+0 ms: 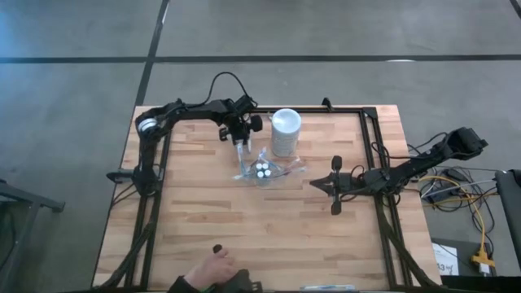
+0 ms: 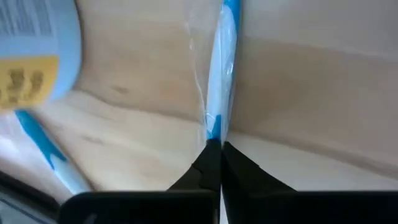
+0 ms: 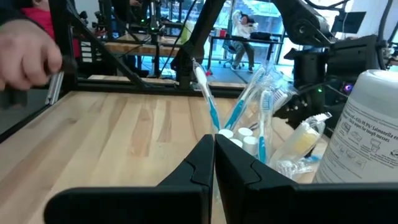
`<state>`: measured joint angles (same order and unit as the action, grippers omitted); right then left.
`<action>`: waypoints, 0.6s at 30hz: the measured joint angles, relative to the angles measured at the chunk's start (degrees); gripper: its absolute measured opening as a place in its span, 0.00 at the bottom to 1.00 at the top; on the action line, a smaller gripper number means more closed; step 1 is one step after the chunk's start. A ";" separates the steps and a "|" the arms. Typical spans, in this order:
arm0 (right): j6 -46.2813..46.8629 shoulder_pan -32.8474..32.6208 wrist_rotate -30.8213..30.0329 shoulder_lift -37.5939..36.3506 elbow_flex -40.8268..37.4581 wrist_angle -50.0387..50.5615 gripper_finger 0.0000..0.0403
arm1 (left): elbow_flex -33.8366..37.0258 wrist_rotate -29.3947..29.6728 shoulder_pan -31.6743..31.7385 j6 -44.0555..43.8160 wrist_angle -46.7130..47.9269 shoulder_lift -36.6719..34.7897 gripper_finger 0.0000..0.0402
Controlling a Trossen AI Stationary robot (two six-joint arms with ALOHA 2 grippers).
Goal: Pick & Place toothbrushing station
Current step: Put the blue toothbrush into the transparent organizer
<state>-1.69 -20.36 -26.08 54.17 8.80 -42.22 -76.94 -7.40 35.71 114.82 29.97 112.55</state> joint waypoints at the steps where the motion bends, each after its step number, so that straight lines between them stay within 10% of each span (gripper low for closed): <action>1: 0.00 0.00 0.24 0.00 0.00 0.00 0.02 | 0.83 0.79 0.08 -0.06 -0.59 -1.11 0.00; 18: 0.22 0.00 0.45 -0.08 0.28 -0.41 0.02 | 10.24 15.72 -0.06 -0.95 -13.95 -24.12 0.00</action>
<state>-1.48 -20.36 -25.63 54.09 9.08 -42.63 -66.70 8.31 35.65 113.87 16.03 88.43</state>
